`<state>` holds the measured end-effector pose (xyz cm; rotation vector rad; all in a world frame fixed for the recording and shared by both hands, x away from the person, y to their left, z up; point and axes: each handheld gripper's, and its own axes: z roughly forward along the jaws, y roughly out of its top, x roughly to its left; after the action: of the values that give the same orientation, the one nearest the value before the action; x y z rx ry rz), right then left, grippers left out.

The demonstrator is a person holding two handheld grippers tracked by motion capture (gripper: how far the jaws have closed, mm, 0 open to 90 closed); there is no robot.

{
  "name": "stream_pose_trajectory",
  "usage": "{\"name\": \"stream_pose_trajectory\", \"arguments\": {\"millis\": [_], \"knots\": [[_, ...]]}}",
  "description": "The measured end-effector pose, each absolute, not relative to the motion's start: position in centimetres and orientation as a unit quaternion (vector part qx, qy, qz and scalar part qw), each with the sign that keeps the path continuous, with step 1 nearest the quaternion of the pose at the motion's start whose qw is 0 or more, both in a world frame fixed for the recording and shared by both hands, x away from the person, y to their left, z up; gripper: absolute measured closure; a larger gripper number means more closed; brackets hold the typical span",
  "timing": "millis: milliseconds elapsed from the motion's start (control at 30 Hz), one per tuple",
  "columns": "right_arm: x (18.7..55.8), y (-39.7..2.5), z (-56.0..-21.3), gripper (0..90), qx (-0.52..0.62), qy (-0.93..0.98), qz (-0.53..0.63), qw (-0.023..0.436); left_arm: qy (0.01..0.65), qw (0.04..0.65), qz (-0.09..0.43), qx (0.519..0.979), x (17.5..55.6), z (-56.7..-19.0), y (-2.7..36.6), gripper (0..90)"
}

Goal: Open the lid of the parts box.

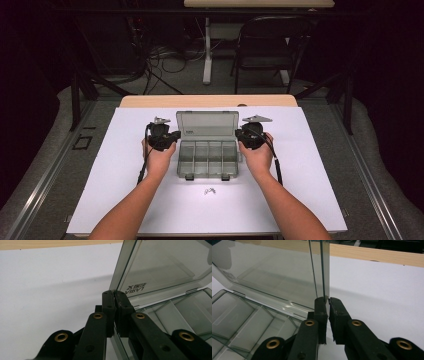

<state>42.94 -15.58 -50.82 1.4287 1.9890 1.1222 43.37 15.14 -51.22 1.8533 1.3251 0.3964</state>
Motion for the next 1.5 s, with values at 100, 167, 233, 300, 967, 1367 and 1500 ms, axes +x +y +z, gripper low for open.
{"name": "stream_pose_trajectory", "arguments": {"millis": [100,167,233,300,967,1367,1500], "knots": [[42.9,-15.6,-51.0,84.0,0.517,0.722,0.403,0.222,0.525,0.403,0.156,0.733,43.4,-51.2,15.1,87.5],[43.0,-15.6,-51.1,83.8,0.517,0.722,0.403,0.221,0.525,0.403,0.156,0.733,43.4,-51.2,15.1,87.6],[43.0,-15.6,-51.3,83.4,0.520,0.719,0.406,0.220,0.526,0.404,0.157,0.732,43.4,-51.3,15.1,87.6],[43.0,-15.7,-51.5,83.2,0.519,0.720,0.405,0.221,0.526,0.404,0.156,0.732,43.4,-51.3,15.1,87.6],[43.3,-15.5,-52.1,84.9,0.523,0.716,0.407,0.220,0.528,0.409,0.153,0.729,43.7,-51.4,15.2,87.6],[43.5,-15.4,-52.3,85.5,0.527,0.710,0.411,0.222,0.532,0.409,0.155,0.724,43.9,-51.8,15.2,82.4],[43.5,-15.4,-52.3,85.6,0.530,0.708,0.411,0.221,0.533,0.411,0.152,0.723,44.1,-52.0,15.1,81.8]]}}
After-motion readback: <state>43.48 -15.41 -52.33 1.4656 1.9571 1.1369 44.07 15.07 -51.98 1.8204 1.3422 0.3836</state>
